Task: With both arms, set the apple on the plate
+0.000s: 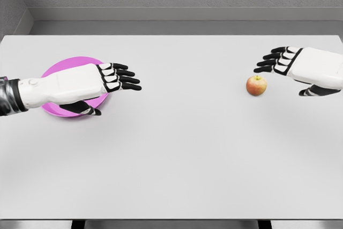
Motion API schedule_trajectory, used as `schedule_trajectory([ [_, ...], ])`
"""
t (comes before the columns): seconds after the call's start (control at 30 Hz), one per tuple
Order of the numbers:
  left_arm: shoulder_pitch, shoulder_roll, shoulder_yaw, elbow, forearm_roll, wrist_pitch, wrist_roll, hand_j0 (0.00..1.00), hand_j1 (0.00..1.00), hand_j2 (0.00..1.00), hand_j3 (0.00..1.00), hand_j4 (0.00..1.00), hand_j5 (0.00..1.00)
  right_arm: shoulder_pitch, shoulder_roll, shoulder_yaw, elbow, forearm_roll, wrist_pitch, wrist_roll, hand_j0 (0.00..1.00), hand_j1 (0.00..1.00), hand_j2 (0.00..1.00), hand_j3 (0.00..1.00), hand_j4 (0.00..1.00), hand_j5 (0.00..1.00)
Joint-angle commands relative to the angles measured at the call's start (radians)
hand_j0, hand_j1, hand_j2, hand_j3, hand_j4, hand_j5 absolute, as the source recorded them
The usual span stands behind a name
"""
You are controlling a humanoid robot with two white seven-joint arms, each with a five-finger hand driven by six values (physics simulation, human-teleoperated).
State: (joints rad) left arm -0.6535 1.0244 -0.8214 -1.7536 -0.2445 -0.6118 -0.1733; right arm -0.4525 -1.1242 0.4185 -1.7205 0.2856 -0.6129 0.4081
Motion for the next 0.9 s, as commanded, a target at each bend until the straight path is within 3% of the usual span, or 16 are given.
schedule_trajectory([
  [0.0, 0.000, 0.000, 0.001, -0.001, 0.007, 0.001, 0.000, 1.00, 1.00, 1.00, 1.00, 1.00, 1.00, 0.000, 0.000, 0.000, -0.001, -0.008, 0.002, -0.002, 1.00, 1.00, 1.00, 1.00, 1.00, 1.00],
  [0.33, 0.000, -0.001, -0.002, 0.000, 0.007, 0.001, -0.002, 1.00, 1.00, 1.00, 1.00, 1.00, 1.00, -0.014, 0.007, 0.028, 0.004, -0.077, 0.002, 0.012, 1.00, 1.00, 1.00, 1.00, 1.00, 1.00],
  [0.4, 0.000, -0.001, -0.002, -0.001, 0.007, 0.001, -0.002, 1.00, 1.00, 1.00, 1.00, 1.00, 1.00, -0.049, 0.046, 0.069, 0.056, -0.221, 0.002, 0.164, 1.00, 1.00, 1.00, 1.00, 1.00, 1.00],
  [0.47, 0.000, -0.001, -0.002, 0.000, 0.007, 0.001, -0.002, 1.00, 1.00, 1.00, 1.00, 1.00, 1.00, -0.066, 0.115, 0.069, 0.113, -0.324, 0.002, 0.203, 1.00, 1.00, 1.00, 1.00, 1.00, 1.00],
  [0.57, 0.000, -0.001, -0.002, -0.001, 0.007, 0.001, -0.002, 1.00, 1.00, 1.00, 1.00, 1.00, 1.00, -0.072, 0.149, 0.069, 0.144, -0.333, 0.002, 0.203, 1.00, 1.00, 1.00, 1.00, 1.00, 1.00],
  [0.73, 0.000, -0.001, -0.002, 0.000, 0.007, 0.001, -0.002, 1.00, 1.00, 1.00, 1.00, 1.00, 1.00, -0.132, 0.176, 0.069, 0.282, -0.353, 0.002, 0.203, 1.00, 1.00, 1.00, 1.00, 1.00, 1.00],
  [0.87, 0.000, -0.001, -0.002, 0.000, 0.005, 0.001, -0.002, 1.00, 1.00, 1.00, 1.00, 1.00, 1.00, -0.135, 0.208, 0.094, 0.378, -0.332, 0.002, 0.203, 1.00, 1.00, 1.00, 1.00, 1.00, 1.00],
])
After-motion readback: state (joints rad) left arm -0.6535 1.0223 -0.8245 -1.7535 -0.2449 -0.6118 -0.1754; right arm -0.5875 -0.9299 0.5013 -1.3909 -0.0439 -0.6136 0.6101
